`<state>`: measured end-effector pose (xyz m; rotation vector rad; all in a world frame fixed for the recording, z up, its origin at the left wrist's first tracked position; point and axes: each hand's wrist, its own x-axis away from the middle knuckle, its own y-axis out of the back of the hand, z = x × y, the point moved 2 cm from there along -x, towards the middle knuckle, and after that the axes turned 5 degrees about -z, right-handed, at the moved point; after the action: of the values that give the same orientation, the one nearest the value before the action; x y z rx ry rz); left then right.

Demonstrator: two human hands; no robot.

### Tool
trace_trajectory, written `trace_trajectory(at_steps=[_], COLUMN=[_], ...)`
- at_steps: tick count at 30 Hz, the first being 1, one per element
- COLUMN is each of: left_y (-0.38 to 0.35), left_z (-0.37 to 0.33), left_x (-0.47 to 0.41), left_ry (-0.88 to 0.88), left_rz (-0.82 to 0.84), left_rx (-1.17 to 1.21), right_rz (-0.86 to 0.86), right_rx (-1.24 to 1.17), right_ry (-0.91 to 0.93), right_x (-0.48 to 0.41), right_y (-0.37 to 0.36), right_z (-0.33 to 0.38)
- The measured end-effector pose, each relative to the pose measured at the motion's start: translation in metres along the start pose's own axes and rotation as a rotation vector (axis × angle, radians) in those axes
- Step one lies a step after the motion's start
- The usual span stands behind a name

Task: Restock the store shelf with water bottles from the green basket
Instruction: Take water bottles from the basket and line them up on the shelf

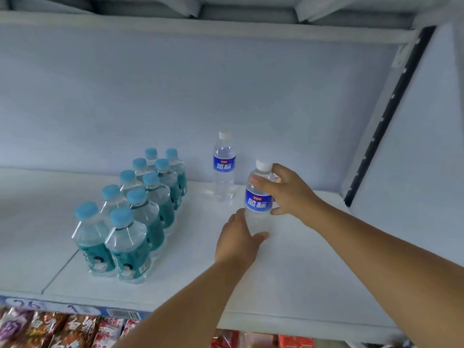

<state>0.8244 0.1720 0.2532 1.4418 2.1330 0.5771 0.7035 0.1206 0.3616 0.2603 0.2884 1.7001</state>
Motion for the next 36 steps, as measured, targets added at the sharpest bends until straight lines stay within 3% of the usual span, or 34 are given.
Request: trace_trajectory(at_steps=[23, 36], left_y=[-0.048, -0.033], left_z=[-0.003, -0.029], left_x=[-0.105, -0.112], left_ry=[0.125, 0.179], left_rz=[-0.059, 0.021], left_rx=[-0.218, -0.267], right_rz=[0.031, -0.052], right_rx=[-0.14, -0.02], right_ry=[-0.038, -0.033], right_x=[-0.109, -0.118], right_y=[-0.01, -0.01], right_z=[-0.009, -0.005])
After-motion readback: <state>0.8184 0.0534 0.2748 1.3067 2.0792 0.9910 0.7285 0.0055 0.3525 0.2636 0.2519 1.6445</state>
